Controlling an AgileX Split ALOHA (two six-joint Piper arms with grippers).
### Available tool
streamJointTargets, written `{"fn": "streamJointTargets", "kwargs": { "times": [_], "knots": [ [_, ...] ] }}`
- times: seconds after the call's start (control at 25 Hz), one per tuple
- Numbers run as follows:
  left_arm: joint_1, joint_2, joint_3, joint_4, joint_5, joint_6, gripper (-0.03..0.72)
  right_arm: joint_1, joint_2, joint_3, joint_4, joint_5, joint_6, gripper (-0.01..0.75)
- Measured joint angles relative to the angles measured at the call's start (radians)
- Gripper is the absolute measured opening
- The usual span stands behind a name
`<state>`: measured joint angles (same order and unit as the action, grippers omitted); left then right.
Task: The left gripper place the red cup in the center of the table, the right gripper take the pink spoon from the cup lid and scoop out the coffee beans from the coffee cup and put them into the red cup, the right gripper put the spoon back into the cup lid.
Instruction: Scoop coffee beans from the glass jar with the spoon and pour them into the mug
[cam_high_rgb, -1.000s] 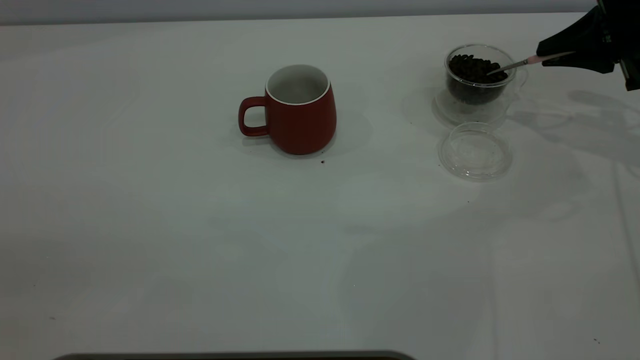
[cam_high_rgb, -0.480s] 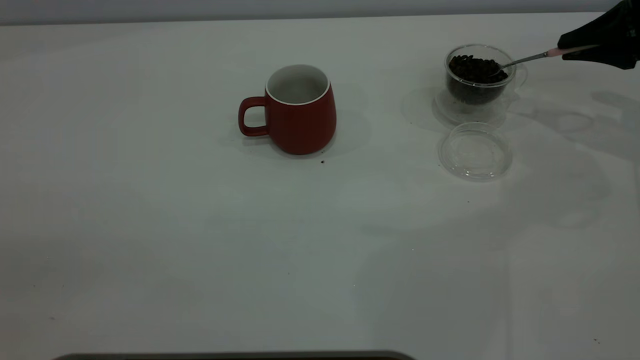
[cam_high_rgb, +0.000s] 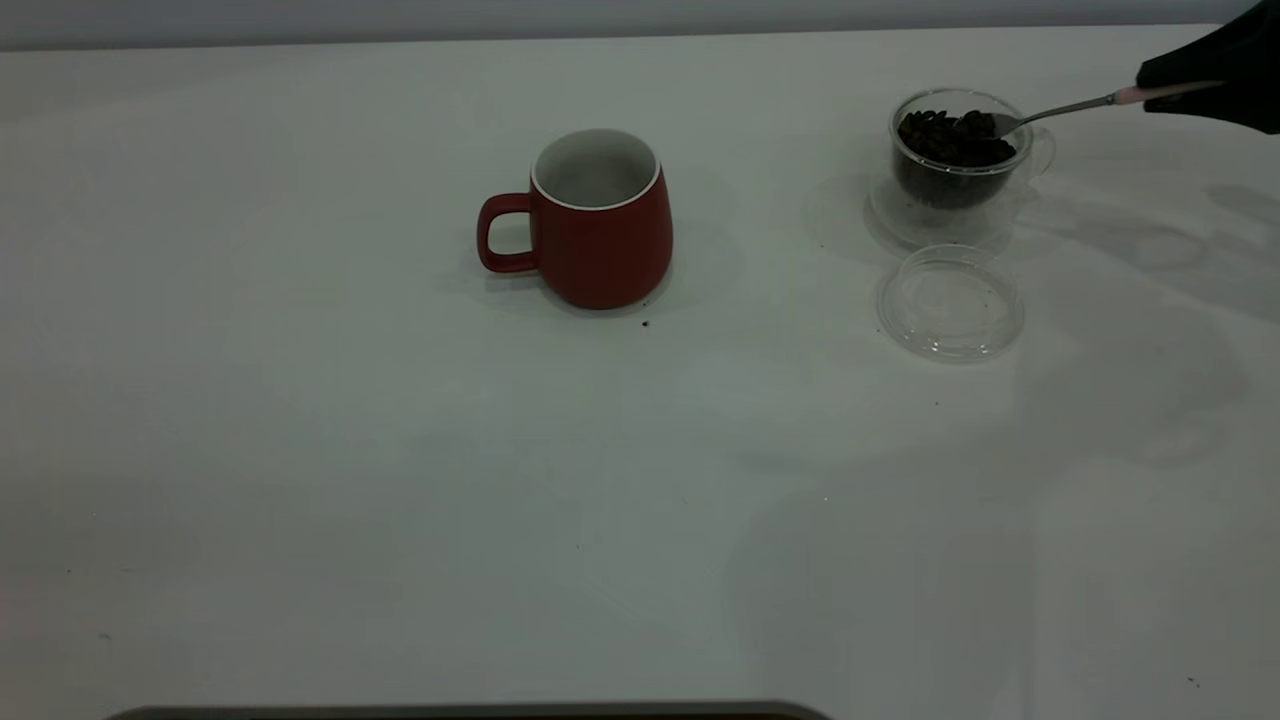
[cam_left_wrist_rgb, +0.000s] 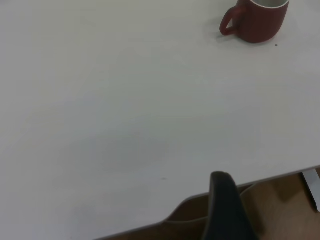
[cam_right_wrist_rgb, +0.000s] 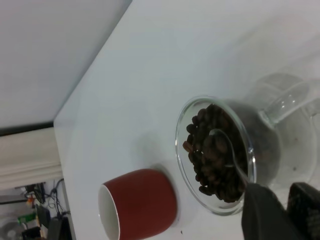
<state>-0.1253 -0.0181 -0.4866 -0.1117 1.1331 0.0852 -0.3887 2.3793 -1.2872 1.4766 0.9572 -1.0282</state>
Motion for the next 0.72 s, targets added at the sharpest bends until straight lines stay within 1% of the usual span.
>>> {"fn": "streamJointTargets", "kwargs": {
  "times": [0.16,0.52,0.72],
  "knots": [
    [0.000,0.000,0.000,0.000,0.000,0.000,0.505,-0.020,0.000,0.000,0.003,0.045,0.010,0.096],
    [0.000,0.000,0.000,0.000,0.000,0.000,0.505,-0.023,0.000,0.000,0.008,0.173,0.022,0.096],
    [0.000,0.000,0.000,-0.001,0.000,0.000,0.505,-0.023,0.000,0.000,0.008,0.182,0.024,0.096]
  ]
}}
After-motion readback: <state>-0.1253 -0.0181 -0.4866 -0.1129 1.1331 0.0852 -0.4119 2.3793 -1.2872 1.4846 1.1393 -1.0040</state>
